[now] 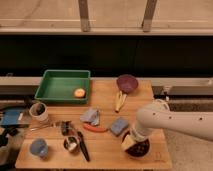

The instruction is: Place grapes in purple bowl

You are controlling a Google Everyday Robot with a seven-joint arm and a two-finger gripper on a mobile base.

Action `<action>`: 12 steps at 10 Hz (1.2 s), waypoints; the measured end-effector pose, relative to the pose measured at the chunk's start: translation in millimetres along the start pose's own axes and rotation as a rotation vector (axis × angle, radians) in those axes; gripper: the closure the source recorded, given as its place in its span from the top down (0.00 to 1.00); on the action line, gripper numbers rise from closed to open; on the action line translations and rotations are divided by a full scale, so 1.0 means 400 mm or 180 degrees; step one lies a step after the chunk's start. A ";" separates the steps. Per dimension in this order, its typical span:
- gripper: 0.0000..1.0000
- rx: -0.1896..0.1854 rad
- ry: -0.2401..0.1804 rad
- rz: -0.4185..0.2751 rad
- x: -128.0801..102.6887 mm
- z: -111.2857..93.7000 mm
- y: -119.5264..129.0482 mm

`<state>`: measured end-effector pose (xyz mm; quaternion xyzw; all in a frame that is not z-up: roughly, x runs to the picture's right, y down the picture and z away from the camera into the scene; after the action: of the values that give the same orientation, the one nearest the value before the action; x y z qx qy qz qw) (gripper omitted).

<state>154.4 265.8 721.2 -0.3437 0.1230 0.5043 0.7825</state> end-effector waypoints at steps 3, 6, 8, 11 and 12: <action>0.45 -0.0076 -0.0005 0.0048 0.004 0.013 -0.018; 0.45 -0.0125 0.0007 0.0077 0.005 0.026 -0.029; 0.45 -0.0160 0.0027 0.0079 0.003 0.040 -0.032; 0.23 -0.0175 0.0046 0.0088 0.001 0.051 -0.034; 0.14 -0.0178 0.0055 0.0090 0.001 0.054 -0.035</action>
<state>163.6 276.9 742.7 -0.3680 0.1205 0.5156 0.7643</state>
